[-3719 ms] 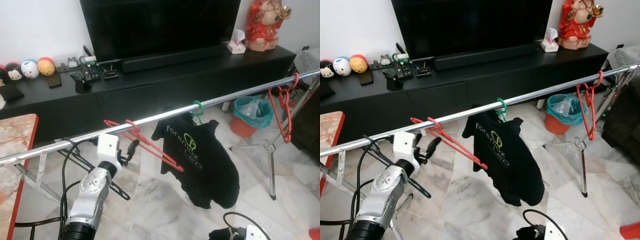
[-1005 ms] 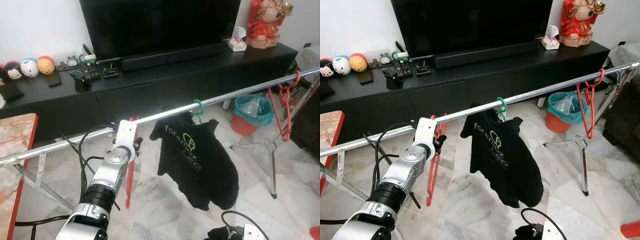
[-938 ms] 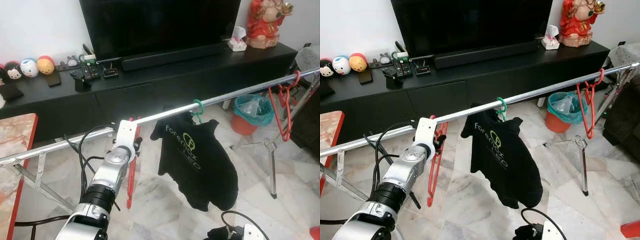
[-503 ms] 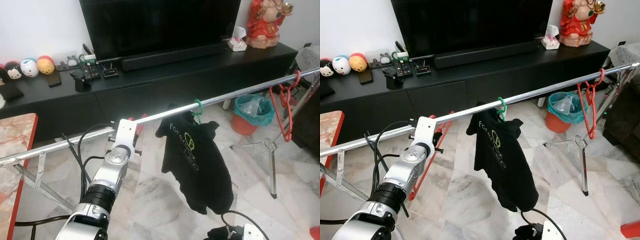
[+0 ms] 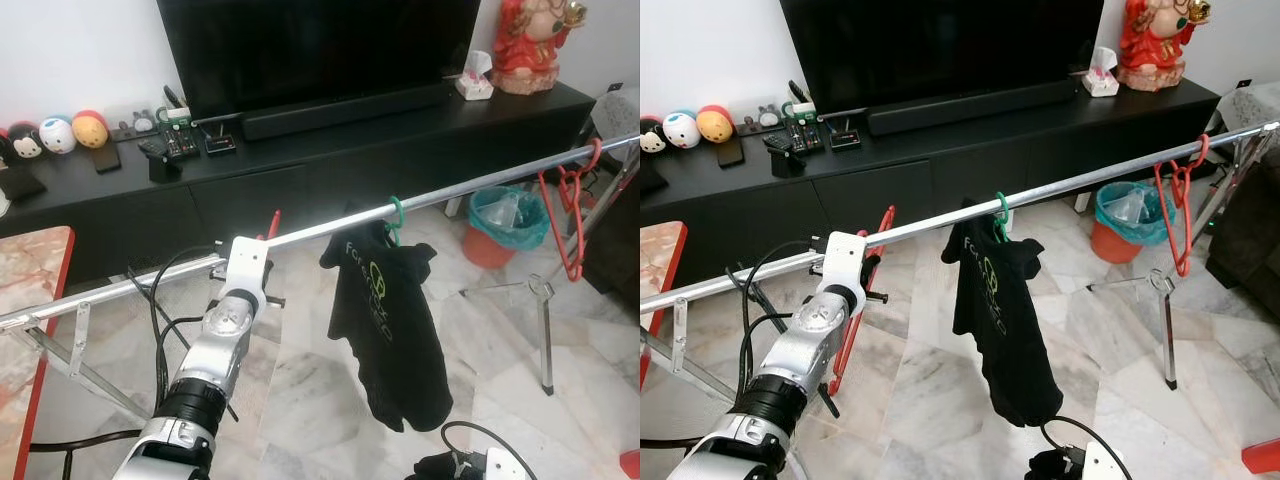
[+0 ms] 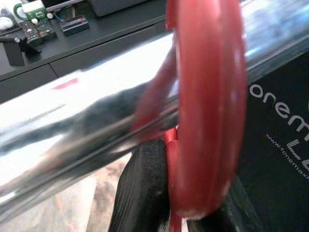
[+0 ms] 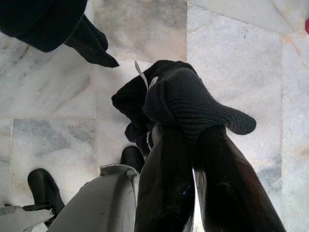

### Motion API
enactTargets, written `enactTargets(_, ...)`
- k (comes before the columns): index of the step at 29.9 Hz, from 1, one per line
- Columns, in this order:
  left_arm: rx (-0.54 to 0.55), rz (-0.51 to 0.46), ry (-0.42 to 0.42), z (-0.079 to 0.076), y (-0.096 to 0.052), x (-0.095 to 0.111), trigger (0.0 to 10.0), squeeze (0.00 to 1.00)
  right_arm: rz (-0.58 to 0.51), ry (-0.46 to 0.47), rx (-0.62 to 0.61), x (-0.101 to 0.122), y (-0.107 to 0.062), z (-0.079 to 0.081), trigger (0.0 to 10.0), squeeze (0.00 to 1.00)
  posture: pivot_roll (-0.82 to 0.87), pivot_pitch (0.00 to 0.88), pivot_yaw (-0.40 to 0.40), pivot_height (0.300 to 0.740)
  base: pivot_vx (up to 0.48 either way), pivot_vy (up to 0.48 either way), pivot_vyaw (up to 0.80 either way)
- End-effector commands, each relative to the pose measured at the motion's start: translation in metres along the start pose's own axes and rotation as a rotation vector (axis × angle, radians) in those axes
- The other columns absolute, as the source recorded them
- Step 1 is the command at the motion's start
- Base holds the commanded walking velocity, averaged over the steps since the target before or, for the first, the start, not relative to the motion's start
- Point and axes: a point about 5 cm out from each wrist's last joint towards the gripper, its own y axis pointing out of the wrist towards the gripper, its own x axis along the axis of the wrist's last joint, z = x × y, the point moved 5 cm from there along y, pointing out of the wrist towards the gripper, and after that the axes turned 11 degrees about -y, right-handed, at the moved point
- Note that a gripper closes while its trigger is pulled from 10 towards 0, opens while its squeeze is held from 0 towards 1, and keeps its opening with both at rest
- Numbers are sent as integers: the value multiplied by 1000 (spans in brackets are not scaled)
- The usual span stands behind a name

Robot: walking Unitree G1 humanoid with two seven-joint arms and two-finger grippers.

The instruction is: Hang hanger

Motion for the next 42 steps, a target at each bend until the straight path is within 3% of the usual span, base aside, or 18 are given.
enactTargets(1,-19,-41,-2,2,-3,11,0,0,-5,-1,-1,0,0,-1,10000,0,1,0,37,740,0,0,0)
enactTargets(2,-30,-50,-1,2,-5,13,0,0,-5,0,-2,0,0,-1,10000,0,1,0,37,740,0,0,0)
enactTargets(3,-40,-67,-2,3,-9,15,1255,0,-5,1,-5,1,0,-2,10000,0,1,0,37,740,0,0,0)
enactTargets(4,-40,-67,-2,3,-9,15,1255,0,-5,1,-5,1,0,-2,10000,0,1,0,37,740,0,0,0)
enactTargets(5,-54,-92,-3,6,-14,18,8392,0,-6,2,-6,1,0,-3,10000,0,4,0,37,740,0,0,0)
enactTargets(6,-62,-108,-7,9,-19,20,10000,0,-7,1,-7,1,0,-3,10000,0,7,0,36,740,0,0,0)
enactTargets(12,-108,-169,-18,16,-40,26,10000,0,-7,-15,5,1,0,1,10000,0,18,0,28,740,0,0,0)
enactTargets(17,-115,-155,-18,24,-53,14,10000,0,-5,-15,4,0,0,0,10000,0,17,0,27,740,0,0,0)
enactTargets(21,-139,-55,34,34,-62,-19,10000,0,-3,-19,4,0,0,-1,10000,0,21,0,24,740,0,0,0)
enactTargets(22,-139,-55,34,34,-62,-19,10000,0,-3,-19,4,0,0,-1,10000,0,21,0,24,740,0,0,0)
enactTargets(23,-155,-5,53,35,-65,-34,10000,0,-2,-22,6,0,0,-1,10000,0,20,0,24,740,0,0,0)
enactTargets(25,-155,-5,53,35,-65,-34,10000,0,-2,-22,6,0,0,-1,10000,0,20,0,24,740,0,0,0)
enactTargets(29,-191,83,62,35,-74,-60,10000,0,-3,-22,5,0,0,-2,10000,0,19,0,25,740,0,0,0)
enactTargets(37,-176,184,118,44,-82,-97,10000,0,-1,-25,7,-1,0,-2,10000,0,19,0,27,740,0,0,0)
enactTargets(38,-153,230,119,49,-83,-112,10000,0,0,-26,8,-2,0,-3,10000,0,20,0,26,740,0,0,0)
enactTargets(39,-153,230,119,49,-83,-112,10000,0,0,-26,8,-2,0,-3,10000,0,20,0,26,740,0,0,0)
enactTargets(40,-134,279,126,54,-85,-127,10000,0,1,-26,8,-3,0,-4,10000,0,18,0,26,740,0,0,0)
enactTargets(42,-117,313,123,58,-87,-137,10000,0,2,-26,8,-3,0,-4,10000,0,19,0,26,740,0,0,0)
